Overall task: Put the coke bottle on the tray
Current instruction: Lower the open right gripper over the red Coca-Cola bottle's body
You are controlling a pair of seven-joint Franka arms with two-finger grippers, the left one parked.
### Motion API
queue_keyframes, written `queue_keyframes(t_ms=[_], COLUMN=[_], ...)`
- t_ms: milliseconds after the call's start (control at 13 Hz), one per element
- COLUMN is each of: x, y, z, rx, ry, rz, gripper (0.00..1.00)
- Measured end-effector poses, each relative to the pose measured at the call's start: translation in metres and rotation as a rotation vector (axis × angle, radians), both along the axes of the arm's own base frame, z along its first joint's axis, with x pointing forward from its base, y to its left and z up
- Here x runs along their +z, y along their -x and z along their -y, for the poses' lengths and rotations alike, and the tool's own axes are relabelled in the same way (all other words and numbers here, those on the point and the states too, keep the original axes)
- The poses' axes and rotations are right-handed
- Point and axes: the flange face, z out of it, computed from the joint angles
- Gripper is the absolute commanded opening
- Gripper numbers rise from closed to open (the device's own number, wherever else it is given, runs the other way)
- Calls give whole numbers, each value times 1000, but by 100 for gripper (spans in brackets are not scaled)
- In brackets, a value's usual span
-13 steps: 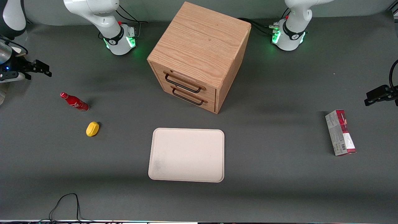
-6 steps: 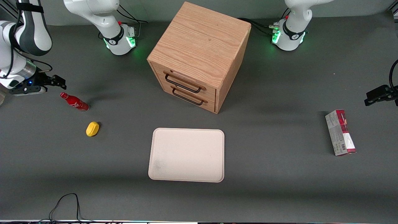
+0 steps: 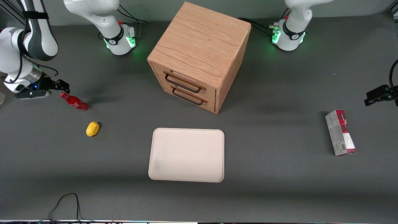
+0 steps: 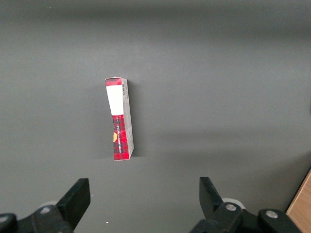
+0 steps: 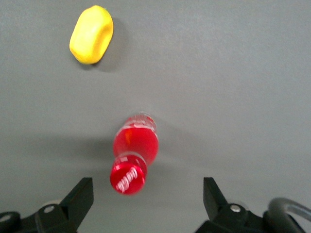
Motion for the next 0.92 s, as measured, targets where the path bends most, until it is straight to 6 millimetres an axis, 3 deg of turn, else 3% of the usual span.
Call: queue_keyframes(t_ms=[462,692,769,923], x=[-15,-15,-15,-15], y=[-7,-7,-7,-7], z=[-8,-8,-8,-8], rx=[5,5,5,5], ry=[3,3,3,3], rz=[-10,-9,-9,-9], gripper=[98,89,81,51])
